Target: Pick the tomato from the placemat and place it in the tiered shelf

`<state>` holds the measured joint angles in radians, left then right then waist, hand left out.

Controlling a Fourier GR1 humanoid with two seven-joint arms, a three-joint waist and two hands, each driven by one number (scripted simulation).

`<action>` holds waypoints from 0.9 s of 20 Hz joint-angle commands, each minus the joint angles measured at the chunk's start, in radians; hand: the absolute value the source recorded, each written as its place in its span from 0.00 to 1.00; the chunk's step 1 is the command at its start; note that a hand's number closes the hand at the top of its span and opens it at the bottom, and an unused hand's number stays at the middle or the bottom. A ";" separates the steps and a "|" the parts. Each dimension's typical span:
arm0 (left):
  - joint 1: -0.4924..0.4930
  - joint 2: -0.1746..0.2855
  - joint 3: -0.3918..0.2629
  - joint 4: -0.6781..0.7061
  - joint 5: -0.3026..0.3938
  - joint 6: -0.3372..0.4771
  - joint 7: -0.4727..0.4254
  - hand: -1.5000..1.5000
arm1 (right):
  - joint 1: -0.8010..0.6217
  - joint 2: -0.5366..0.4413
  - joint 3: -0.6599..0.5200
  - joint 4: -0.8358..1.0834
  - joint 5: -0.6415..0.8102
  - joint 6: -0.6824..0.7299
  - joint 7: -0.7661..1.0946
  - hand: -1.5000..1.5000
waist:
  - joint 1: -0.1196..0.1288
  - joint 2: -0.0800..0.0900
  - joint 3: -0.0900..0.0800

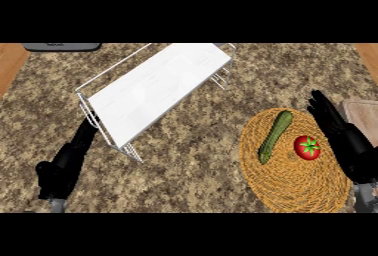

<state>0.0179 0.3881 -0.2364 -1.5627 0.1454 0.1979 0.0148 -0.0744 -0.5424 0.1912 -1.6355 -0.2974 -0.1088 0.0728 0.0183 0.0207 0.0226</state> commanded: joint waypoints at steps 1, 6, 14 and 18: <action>-0.010 0.007 0.050 0.067 0.025 -0.021 0.015 0.50 | 0.016 0.012 -0.046 -0.030 0.033 -0.068 0.010 1.00 | -0.024 -0.021 -0.023; 0.099 -0.019 0.122 0.084 0.132 0.042 0.135 0.50 | 0.115 -0.123 -0.395 0.028 0.070 -0.276 -0.133 1.00 | -0.120 -0.031 -0.023; -0.036 -0.022 0.156 0.187 0.204 -0.053 0.244 0.50 | 0.408 -0.003 -0.444 0.152 0.055 -0.267 -0.180 0.00 | -0.036 -0.022 -0.023; -0.050 -0.053 0.137 0.240 0.177 -0.075 0.204 0.50 | 0.472 -0.071 -0.458 0.034 0.015 -0.103 -0.161 0.00 | -0.032 -0.021 -0.023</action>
<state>0.0066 0.3534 -0.0975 -1.3812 0.3316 0.1352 0.1981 0.3591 -0.5879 -0.2454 -1.5783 -0.2562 -0.3154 -0.0800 -0.0288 -0.0063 -0.0020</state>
